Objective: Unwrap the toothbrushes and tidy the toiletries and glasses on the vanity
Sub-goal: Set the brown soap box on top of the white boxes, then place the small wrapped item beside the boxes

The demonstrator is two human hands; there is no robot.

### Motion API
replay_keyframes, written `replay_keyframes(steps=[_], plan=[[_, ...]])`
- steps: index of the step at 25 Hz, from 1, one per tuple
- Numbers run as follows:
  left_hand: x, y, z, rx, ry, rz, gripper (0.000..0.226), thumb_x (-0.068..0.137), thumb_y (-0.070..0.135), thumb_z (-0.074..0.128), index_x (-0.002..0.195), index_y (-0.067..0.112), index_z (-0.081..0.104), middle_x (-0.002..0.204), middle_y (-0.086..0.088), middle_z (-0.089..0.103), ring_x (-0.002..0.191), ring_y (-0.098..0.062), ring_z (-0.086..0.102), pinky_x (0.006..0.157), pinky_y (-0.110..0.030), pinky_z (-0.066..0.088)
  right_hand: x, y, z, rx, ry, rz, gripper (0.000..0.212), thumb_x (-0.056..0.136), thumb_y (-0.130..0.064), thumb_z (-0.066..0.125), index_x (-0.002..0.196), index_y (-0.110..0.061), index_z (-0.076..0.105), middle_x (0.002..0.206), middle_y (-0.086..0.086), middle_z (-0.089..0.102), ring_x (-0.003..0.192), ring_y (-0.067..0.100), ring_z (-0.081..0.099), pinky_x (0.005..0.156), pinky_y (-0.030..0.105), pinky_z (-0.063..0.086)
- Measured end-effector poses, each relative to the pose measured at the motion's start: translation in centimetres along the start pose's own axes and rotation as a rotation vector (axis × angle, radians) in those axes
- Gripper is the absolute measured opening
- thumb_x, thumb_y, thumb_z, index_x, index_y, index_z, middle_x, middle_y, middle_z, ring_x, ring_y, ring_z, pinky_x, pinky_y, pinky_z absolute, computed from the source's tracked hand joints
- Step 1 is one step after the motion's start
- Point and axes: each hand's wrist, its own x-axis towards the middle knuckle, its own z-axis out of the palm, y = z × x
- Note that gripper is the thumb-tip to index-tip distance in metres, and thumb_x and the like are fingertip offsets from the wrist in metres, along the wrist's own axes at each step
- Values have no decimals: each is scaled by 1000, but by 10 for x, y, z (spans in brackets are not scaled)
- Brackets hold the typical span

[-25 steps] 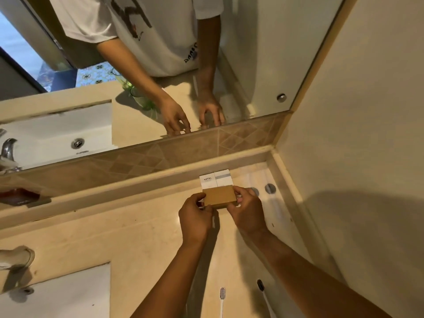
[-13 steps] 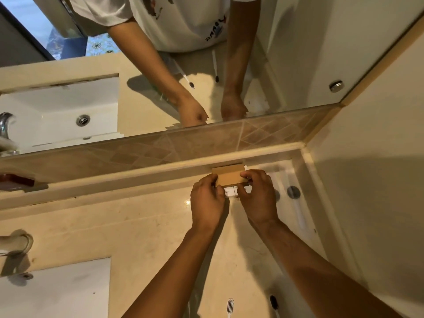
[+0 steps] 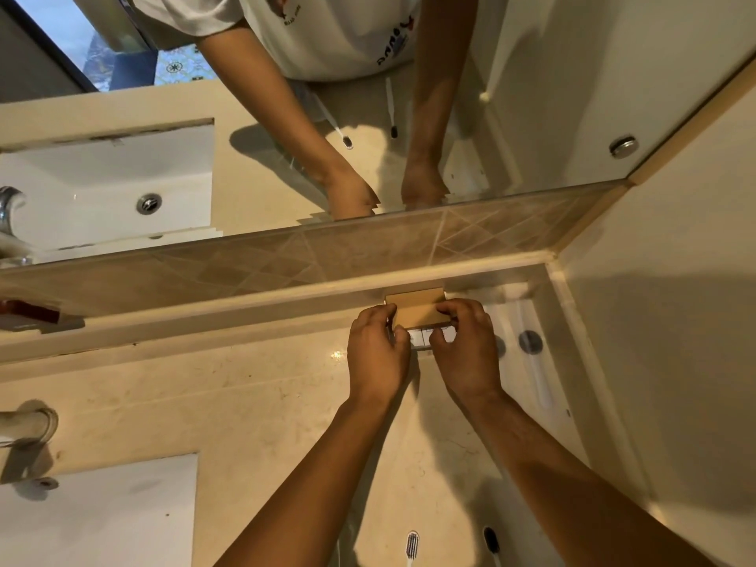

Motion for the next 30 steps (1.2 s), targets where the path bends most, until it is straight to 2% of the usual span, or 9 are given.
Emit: replay_keyframes(steps=[7,11,15,17,20,25,27,28,30], plan=[[-26,-1,-29,-9,41,-3,37,93,16,56,130,13,60,127,-6,57,105,-21,62,96,-34,51,-38,1,-17,61,57,-51,39,87,-10,73,120,-25,58,132,-2,48,114,22,61,98,36,56],[-75,-19,-75,29,72,-24,26,92,15,58,116,14,67,109,-5,65,88,-20,64,86,-36,53,-95,-2,-29,54,-76,-28,34,90,-6,64,120,-22,60,127,-7,48,102,12,61,88,14,49],[-141,-44,-140,2,139,-112,18,93,14,59,103,20,72,88,7,70,79,-8,64,75,-22,50,-162,1,-32,16,-194,-139,28,87,-1,64,111,-15,65,114,3,62,91,12,59,79,0,40],[-179,-56,-169,20,124,-151,17,93,14,60,100,21,73,82,8,69,75,-4,63,68,-17,46,-192,2,-31,15,-281,-144,27,85,1,64,106,-15,66,108,4,64,88,11,61,79,2,43],[-232,-69,-201,-3,163,-213,15,93,16,59,95,24,72,74,10,67,72,-1,62,62,-9,42,-232,4,-28,-44,-349,-160,25,86,-2,64,107,-15,67,103,0,67,86,10,63,79,18,52],[-315,-99,-209,-69,207,-337,17,93,14,59,96,24,72,70,18,64,68,14,59,59,-5,39,-296,12,-25,-195,-549,-155,18,89,-12,66,106,-13,71,92,-2,70,83,14,65,73,19,49],[-338,-111,-199,-77,118,-342,15,93,13,60,95,20,73,72,21,64,71,20,59,61,-2,39,-321,17,-22,-299,-639,-136,20,89,-19,67,109,-15,71,95,-2,71,85,14,67,79,26,56],[-345,-115,-194,-54,38,-323,14,92,16,59,94,20,73,75,18,67,74,15,61,62,-3,40,-331,20,-19,-350,-665,-124,19,90,-23,67,108,-17,70,95,-2,71,84,13,67,80,28,57],[-352,-122,-183,39,-131,-269,14,92,22,58,91,20,72,83,9,71,79,-2,63,70,-23,51,-346,22,-17,-411,-693,-93,12,91,-29,67,98,-19,70,87,-5,69,79,11,64,73,25,52]])
